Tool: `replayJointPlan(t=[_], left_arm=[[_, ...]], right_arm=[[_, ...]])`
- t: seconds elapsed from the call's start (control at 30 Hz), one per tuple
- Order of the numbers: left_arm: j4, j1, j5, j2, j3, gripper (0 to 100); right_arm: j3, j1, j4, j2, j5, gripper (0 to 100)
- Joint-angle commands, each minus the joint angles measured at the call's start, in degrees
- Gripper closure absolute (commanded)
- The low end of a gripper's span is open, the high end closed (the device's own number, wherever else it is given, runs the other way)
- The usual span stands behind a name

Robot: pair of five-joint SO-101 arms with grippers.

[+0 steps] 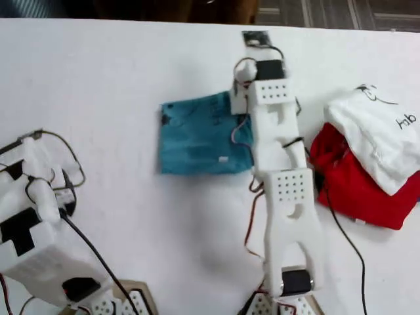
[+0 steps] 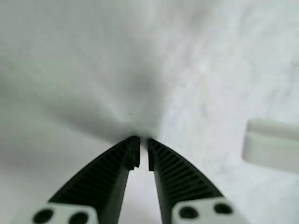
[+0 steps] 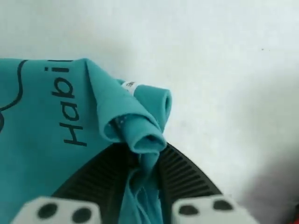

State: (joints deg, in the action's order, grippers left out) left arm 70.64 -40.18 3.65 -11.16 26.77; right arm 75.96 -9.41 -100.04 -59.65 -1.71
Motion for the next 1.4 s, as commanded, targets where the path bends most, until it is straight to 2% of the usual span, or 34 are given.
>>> replayJointPlan(t=[0.0,0.17,0.4,1.17,1.37], left_arm=[[-2.46,0.88,0.62,0.88,0.04,94],[-2.46,0.88,0.62,0.88,0.04,94],[-2.46,0.88,0.79,0.88,0.04,94],[-2.46,0.88,0.79,0.88,0.04,94],[-2.46,0.88,0.70,0.88,0.04,94]], right_arm=[[1.76,2.95,-1.19,7.87,0.09,97.9],[1.76,7.08,-1.27,13.85,0.18,97.9],[1.67,11.56,-1.27,22.64,6.15,97.9],[1.49,37.76,-1.36,34.77,6.24,97.9],[-11.52,41.98,-1.36,38.81,6.24,97.9]])
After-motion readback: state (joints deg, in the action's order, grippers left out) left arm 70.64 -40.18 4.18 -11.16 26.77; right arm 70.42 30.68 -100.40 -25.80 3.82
